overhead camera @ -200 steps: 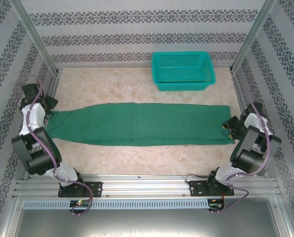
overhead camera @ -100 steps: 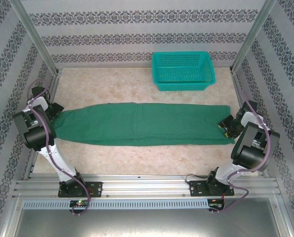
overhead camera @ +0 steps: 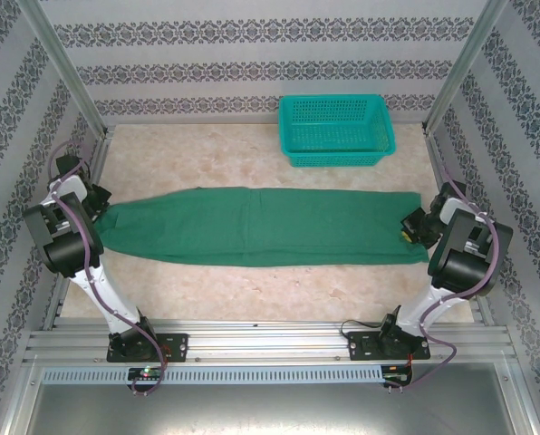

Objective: Roll up the long pants

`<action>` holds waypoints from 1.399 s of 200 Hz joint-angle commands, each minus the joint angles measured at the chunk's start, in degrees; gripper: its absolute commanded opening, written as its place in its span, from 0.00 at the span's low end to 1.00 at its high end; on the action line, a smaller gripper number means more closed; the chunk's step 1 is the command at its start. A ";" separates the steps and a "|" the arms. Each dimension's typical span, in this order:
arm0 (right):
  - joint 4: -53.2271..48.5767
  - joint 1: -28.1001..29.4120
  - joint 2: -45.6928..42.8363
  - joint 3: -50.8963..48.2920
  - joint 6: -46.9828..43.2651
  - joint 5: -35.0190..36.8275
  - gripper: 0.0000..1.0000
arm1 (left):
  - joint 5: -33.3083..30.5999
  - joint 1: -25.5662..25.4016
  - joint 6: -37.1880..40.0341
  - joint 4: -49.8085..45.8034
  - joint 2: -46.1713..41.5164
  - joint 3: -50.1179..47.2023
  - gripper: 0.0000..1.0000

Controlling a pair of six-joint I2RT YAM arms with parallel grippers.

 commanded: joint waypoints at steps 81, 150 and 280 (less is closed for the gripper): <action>-7.02 -3.02 -2.40 7.27 -1.36 0.97 0.25 | -4.68 0.42 -1.06 -4.22 -2.71 4.22 0.00; -19.03 -2.80 -15.78 0.03 -3.68 3.00 0.41 | -5.14 0.46 -2.77 -0.78 -0.48 3.73 0.00; -13.76 -1.54 -6.38 -3.93 -1.36 9.39 0.41 | -1.84 0.41 -0.56 2.68 2.74 2.89 0.00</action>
